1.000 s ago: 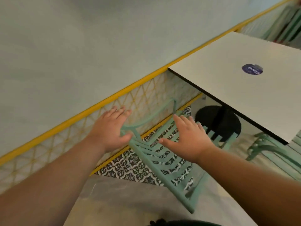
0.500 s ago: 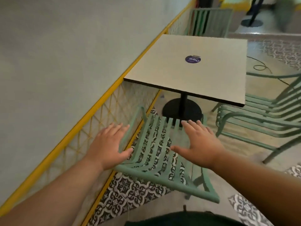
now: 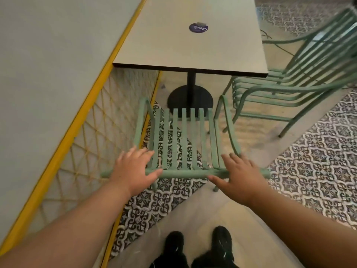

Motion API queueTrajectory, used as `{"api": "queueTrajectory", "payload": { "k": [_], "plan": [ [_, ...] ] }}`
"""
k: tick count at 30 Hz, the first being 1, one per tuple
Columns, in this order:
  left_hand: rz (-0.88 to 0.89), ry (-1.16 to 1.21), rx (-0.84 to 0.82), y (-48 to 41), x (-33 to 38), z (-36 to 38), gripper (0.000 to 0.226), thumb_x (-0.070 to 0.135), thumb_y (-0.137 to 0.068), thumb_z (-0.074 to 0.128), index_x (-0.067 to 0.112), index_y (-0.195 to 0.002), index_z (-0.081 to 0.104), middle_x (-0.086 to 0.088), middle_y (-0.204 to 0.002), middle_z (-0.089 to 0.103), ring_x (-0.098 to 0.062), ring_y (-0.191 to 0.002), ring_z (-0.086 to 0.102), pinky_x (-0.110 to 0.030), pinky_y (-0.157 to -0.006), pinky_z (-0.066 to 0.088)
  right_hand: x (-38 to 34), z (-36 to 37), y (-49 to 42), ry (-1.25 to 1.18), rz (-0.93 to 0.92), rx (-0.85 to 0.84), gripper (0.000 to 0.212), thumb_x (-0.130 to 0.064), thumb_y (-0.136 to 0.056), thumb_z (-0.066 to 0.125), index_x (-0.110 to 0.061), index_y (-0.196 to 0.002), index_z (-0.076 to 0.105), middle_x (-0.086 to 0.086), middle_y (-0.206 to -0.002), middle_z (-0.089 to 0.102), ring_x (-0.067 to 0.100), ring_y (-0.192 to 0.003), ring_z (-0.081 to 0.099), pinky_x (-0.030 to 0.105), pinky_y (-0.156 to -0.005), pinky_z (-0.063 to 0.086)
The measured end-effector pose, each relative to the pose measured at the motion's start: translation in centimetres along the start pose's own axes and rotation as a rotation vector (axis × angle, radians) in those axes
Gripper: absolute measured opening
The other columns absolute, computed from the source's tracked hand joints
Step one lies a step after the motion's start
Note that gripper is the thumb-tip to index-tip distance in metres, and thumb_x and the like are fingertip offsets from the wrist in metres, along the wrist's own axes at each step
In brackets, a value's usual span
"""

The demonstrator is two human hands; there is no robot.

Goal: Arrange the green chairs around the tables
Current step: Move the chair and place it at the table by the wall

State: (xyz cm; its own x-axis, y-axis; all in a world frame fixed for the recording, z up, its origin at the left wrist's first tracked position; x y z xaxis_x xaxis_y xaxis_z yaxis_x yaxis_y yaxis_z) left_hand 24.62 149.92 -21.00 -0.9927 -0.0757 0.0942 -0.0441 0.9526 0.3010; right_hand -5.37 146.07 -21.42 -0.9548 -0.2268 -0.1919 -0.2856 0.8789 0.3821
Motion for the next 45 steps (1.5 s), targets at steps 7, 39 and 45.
{"api": "queueTrajectory", "payload": {
  "k": [7,39,45],
  "plan": [
    [0.044,-0.027,0.011,-1.0,-1.2,3.7,0.080,0.092,-0.080,0.000,0.039,-0.079,0.060,0.018,-0.072,0.054,-0.002,-0.070,0.049,-0.037,-0.072,0.033,0.3,3.2,-1.2,0.104,-0.015,-0.047,0.073,-0.080,-0.086,0.015,-0.035,-0.125,0.057,-0.007,-0.122,0.064,0.024,-0.126,0.052,0.051,-0.110,0.036],
    [0.150,-0.197,0.200,-12.1,-8.4,-0.4,0.089,0.102,-0.067,-0.001,0.028,-0.061,0.048,0.012,-0.062,0.048,-0.011,-0.064,0.045,-0.035,-0.064,0.033,-5.3,0.8,-11.8,-0.011,-0.059,0.145,0.048,-0.073,-0.095,0.031,-0.032,-0.076,0.047,-0.011,-0.074,0.052,0.015,-0.076,0.050,0.047,-0.090,0.037],
    [0.134,-0.138,0.213,-14.7,-9.6,-1.5,0.090,0.103,-0.067,0.003,0.029,-0.061,0.052,0.010,-0.062,0.052,-0.014,-0.069,0.046,-0.040,-0.071,0.035,-6.1,-0.3,-14.2,-0.010,-0.066,0.161,0.048,-0.074,-0.095,0.031,-0.034,-0.076,0.049,-0.010,-0.073,0.056,0.012,-0.072,0.052,0.046,-0.091,0.040]
  ]
}}
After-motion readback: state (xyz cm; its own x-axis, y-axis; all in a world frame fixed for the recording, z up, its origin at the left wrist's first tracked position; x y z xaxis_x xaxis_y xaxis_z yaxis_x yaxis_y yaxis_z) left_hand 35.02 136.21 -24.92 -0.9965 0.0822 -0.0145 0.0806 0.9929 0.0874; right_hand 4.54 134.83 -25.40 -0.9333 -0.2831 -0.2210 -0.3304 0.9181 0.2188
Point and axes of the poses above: each hand's wrist, its own y-axis away from the middle knuckle, its own z-axis out of the palm, x = y × z, the point moved 9 cm from there along -y, towards the middle knuckle
